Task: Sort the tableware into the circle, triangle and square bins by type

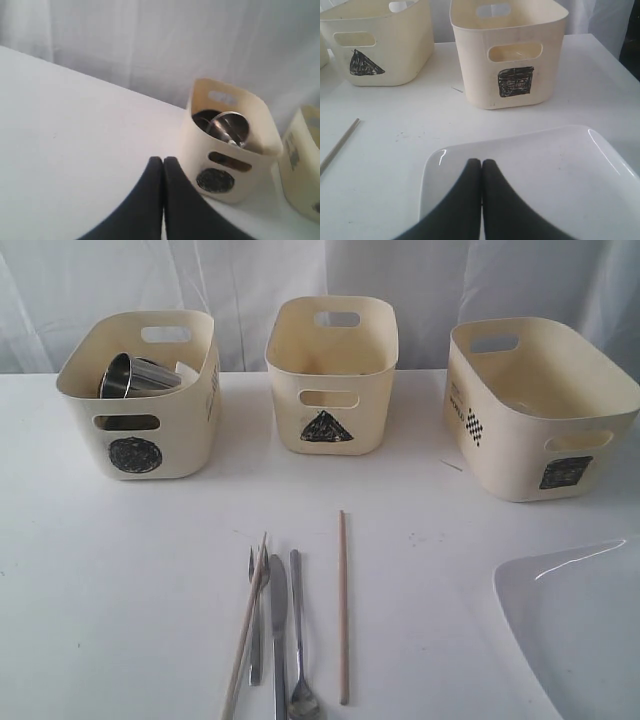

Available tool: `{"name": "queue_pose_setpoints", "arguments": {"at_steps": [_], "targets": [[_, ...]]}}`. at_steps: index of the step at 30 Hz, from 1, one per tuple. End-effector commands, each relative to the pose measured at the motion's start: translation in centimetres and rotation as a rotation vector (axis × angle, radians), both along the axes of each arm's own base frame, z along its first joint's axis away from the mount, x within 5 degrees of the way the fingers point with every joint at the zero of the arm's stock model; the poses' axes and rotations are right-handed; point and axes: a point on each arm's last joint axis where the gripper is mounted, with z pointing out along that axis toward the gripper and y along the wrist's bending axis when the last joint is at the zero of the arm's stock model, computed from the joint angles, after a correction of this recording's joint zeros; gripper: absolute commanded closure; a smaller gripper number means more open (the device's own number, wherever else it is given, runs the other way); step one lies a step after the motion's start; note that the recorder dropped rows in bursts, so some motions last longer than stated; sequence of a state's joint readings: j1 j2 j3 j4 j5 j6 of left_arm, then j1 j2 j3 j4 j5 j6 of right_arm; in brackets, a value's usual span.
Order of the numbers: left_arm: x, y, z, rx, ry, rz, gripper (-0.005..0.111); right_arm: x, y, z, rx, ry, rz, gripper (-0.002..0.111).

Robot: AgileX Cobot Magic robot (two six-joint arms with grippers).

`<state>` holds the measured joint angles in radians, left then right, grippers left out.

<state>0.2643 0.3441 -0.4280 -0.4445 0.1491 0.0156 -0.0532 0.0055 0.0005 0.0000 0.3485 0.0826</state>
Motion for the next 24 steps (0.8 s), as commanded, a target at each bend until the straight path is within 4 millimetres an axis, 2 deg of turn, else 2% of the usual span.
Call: {"name": "queue_pose_setpoints", "arguments": {"at_steps": [1,3,6,8,11,15,19,24], "targets": [[-1.6,0.6,-5.0,-0.068,-0.027,0.123,0.107,0.0,0.0,0.1,0.000,-0.008,-0.005,0.108],[-1.7,0.6,-7.0,0.025,0.050,0.107,0.107,0.0,0.0,0.1,0.000,-0.008,-0.005,0.108],[-1.8,0.5,-7.9,0.175,0.156,0.057,0.107,0.0,0.0,0.1,0.000,-0.008,-0.005,0.108],[-1.9,0.4,-8.3,0.198,0.197,0.037,0.107,0.0,0.0,0.1,0.000,-0.008,-0.005,0.108],[-1.9,0.2,-8.5,0.147,0.212,0.032,0.107,0.0,0.0,0.1,0.000,-0.008,-0.005,0.108],[-2.3,-0.3,-9.6,0.089,0.336,-0.019,0.107,0.0,0.0,0.1,0.000,-0.008,-0.005,0.108],[-2.7,-2.3,-10.3,-0.194,0.412,-0.149,0.107,0.0,0.0,0.1,0.000,-0.008,-0.005,0.108],[-3.0,-2.6,-10.6,-0.209,0.460,-0.176,0.107,0.0,0.0,0.1,0.000,-0.008,-0.005,0.108]]}}
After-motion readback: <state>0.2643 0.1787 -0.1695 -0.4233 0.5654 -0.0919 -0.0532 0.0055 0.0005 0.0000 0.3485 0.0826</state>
